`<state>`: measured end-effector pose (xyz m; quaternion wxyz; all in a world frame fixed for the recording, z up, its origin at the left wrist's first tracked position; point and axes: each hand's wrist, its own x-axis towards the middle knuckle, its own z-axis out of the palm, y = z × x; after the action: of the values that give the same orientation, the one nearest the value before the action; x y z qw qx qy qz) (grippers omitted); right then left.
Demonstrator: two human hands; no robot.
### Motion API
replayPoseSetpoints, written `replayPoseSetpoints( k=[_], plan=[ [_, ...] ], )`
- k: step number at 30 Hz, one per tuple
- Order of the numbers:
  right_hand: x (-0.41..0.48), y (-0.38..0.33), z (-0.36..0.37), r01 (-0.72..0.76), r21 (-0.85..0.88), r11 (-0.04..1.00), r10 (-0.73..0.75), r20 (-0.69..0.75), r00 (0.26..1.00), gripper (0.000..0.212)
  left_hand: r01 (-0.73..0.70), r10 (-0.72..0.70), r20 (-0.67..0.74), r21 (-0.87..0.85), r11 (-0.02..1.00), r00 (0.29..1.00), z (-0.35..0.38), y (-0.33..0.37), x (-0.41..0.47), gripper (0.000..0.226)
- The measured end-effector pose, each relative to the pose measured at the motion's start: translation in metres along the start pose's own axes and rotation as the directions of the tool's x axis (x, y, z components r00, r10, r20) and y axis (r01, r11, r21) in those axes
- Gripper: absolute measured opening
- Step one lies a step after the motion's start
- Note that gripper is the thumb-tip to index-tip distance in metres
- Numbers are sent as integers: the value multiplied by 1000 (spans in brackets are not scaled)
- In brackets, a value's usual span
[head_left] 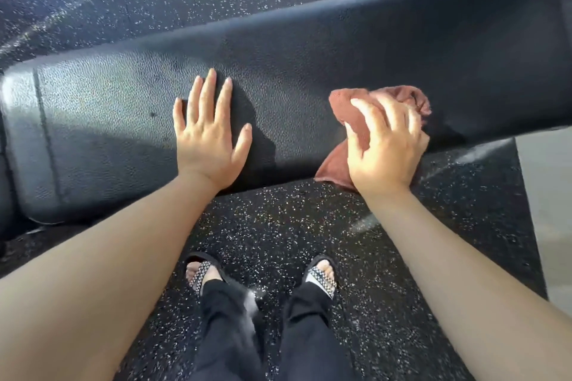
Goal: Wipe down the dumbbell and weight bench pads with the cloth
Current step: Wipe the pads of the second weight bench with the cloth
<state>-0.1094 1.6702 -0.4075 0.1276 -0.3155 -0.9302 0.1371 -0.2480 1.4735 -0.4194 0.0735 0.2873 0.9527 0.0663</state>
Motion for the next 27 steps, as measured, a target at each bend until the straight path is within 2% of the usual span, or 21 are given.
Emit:
replayPoseSetpoints(
  k=[4,8,11,14,18,24,27],
  plan=[
    [-17,-30,5,34,37,999,-33,-33,999,30,6,-7,-22,-10,1000,1000,-1,0,1,69],
    [-43,-67,14,164,9,986,-164,78,983,42,-1,1,-1,-14,1000,1000,-2,1,2,68],
    [-45,-75,15,157,12,988,-157,101,982,42,-67,70,37,-77,995,997,-11,-18,1,60],
    [-43,-71,14,186,4,983,-185,90,979,36,-163,163,66,-3,987,984,-22,-61,-15,55],
    [-37,-90,18,193,3,981,-192,112,975,35,-40,38,73,25,999,997,-29,-114,-39,65],
    [1,-162,47,242,69,968,-250,143,958,30,-74,71,49,56,996,996,-24,-127,-42,66],
    [36,-191,65,200,89,976,-214,186,959,33,-85,82,51,55,995,995,-22,-131,-44,66]
  ],
)
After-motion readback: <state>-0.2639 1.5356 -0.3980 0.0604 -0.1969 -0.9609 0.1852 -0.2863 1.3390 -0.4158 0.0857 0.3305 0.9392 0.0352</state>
